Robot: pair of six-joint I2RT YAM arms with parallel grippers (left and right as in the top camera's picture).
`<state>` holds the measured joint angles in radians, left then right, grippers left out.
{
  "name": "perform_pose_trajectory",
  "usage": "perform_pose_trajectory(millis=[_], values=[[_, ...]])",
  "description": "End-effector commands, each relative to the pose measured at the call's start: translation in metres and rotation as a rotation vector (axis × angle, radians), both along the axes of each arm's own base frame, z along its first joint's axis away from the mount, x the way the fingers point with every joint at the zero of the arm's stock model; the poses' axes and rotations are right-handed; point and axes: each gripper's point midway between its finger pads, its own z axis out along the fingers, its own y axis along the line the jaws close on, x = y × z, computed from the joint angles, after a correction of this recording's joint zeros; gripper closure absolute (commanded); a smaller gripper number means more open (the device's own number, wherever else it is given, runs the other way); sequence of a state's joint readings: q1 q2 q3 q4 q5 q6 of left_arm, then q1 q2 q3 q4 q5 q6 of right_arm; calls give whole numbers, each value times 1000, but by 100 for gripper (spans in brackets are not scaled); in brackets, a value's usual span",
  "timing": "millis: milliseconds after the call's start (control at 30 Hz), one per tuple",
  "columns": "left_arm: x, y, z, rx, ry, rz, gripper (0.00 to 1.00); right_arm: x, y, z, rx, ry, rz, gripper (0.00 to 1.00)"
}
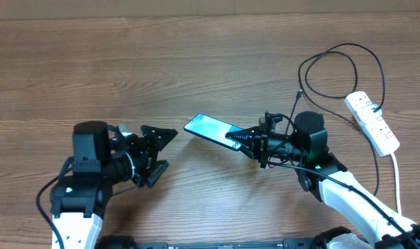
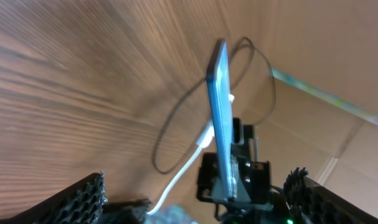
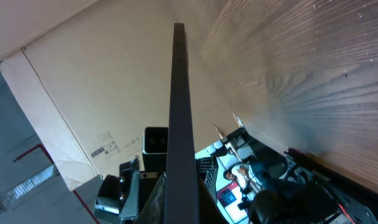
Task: Plug charger to phone and switch on socket
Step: 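Bring the left gripper back toward the phone held by right gripper, then regrasp the phone with the left gripper and open the right gripper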
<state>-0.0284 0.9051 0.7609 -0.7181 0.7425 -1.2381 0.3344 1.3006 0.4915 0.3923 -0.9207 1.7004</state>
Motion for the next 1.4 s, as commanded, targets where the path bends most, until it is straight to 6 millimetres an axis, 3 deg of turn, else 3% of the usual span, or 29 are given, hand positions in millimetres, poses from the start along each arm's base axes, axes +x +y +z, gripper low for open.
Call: perform_pose_trajectory(millis=[0, 167, 467, 700, 933, 1133, 1233, 1367], values=[[2, -18, 12, -94, -18, -25, 12, 9, 0, 18, 11, -70, -27, 96], [15, -35, 20, -82, -78, -16, 10, 7, 1, 18, 11, -70, -21, 96], [22, -75, -4, -53, -24, -83, 11, -16, 22, 20, 25, -58, 80, 96], [31, -79, -23, -56, 59, -60, 30, -19, 26, 32, 69, -69, 99, 96], [52, -88, -6, -99, -62, -65, 51, -17, 26, 34, 89, 0, 77, 96], [54, -88, -5, -101, -69, -65, 65, -14, 26, 33, 94, 33, 55, 96], [54, -88, -5, -100, -70, -62, 77, -11, 25, 33, 102, 77, 29, 96], [55, -87, -5, -98, -75, -58, 80, -9, 25, 32, 102, 85, 14, 96]])
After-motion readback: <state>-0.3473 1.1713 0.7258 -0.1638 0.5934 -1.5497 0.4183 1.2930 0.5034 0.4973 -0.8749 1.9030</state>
